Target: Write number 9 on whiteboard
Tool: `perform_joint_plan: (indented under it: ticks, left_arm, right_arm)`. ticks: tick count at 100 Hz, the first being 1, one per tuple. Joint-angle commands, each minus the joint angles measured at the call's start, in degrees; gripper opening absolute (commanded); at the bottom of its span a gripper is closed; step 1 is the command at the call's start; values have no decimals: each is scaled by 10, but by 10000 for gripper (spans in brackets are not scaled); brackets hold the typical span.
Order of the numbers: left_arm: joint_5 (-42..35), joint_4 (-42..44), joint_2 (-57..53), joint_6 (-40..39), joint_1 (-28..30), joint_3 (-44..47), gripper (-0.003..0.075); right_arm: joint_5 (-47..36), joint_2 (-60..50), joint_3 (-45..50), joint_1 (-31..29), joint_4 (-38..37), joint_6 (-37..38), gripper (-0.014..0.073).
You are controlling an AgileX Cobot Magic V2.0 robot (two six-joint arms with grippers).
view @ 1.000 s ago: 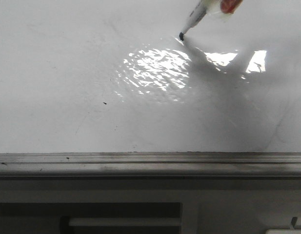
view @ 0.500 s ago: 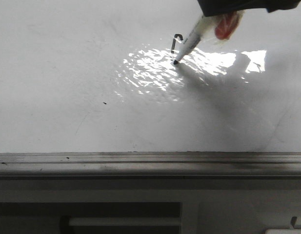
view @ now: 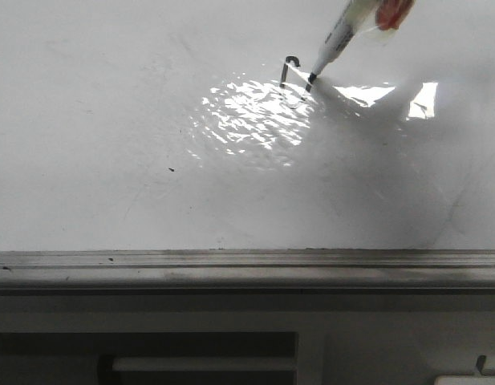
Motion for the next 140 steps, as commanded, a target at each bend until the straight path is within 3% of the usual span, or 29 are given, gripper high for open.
perform_joint_plan:
  ticks: [1, 16, 34, 79, 87, 91, 104, 109, 129, 140]
  left_arm:
    - [-33, -17, 2, -5, 2, -15, -20]
    - [-32, -17, 2, -5, 2, -15, -20]
    - [-32, -17, 2, -5, 2, -15, -20]
    - [-6, -20, 2, -5, 2, -15, -19]
    - [13, -22, 5, -1, 2, -15, 26]
    - [32, -30, 12, 14, 2, -15, 80]
    - [103, -97, 64, 106, -2, -15, 384]
    - [123, -141, 87, 158, -6, -15, 438]
    - [187, -319, 178, 419, -52, -16, 389]
    - [195, -329, 225, 468, -100, -24, 386]
  right_arm:
    - [12, 11, -14, -13, -20, -10, -41]
    - [111, 10, -14, -13, 15, -10, -41]
    - [157, 10, -14, 21, 33, -10, -41]
    - [151, -27, -56, 87, 38, -10, -41]
    - [156, -48, -91, 116, 38, -10, -41]
    - [165, -53, -109, 131, 38, -10, -41]
    - [235, -42, -140, 161, 38, -10, -43]
    - [248, -32, -140, 170, 38, -10, -43]
    - [259, 12, -140, 224, 38, -16, -43]
    - [227, 33, -140, 262, 38, -16, -43]
